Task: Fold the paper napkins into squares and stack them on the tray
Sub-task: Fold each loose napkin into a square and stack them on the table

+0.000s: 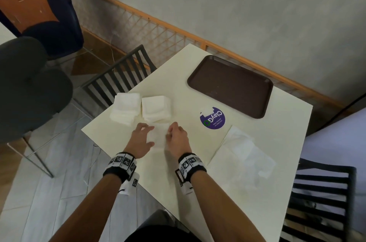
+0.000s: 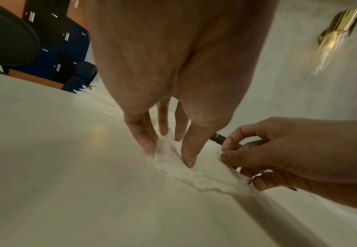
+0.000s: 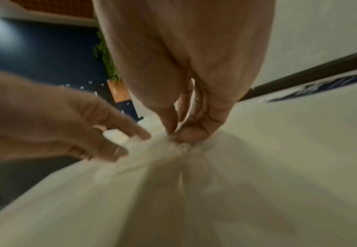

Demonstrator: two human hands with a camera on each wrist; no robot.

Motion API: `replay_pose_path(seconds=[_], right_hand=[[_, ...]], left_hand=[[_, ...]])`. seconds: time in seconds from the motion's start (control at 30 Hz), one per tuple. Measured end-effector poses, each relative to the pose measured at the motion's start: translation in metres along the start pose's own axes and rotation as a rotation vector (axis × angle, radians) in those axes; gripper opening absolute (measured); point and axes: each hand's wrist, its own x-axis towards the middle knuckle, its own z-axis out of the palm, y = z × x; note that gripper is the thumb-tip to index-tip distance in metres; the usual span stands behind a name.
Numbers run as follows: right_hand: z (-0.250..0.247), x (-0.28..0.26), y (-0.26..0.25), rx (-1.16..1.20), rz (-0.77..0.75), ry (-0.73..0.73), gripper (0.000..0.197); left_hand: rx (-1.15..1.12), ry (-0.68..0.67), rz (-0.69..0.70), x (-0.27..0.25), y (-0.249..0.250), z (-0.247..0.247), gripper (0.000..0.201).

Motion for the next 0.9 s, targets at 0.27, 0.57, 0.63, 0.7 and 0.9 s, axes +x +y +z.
replay_pose_path(seconds=[0.27,0.57,0.63,0.7,0.9], right_hand=[[-0.135,-0.028,0.096,-0.329,0.228,0.166,0.038],[-0.210,-0.069,0.163,-0.534,0.415,0.056,0.055],[-0.213,-0.075,0.151,-0.535,0.356,0.104,0.043],[-0.221,-0.081,0.132,-0.498,0.277,0.110,0.028],[-0.258,-0.107,0.038,0.095,-0.053,-0.036,0.006]], left_hand=[[-0.060,0.296,0.199,-0.050,0.010,0.015,0.041],[-0.233,0.147,0.264,-0.073,0.066,0.021,0.027],[-0.282,0.114,0.305,-0.075,0.084,0.022,0.024],[-0.348,0.077,0.357,-0.077,0.106,0.023,0.027],[-0.764,-0.177,0.270,-0.080,0.172,0.022,0.086]])
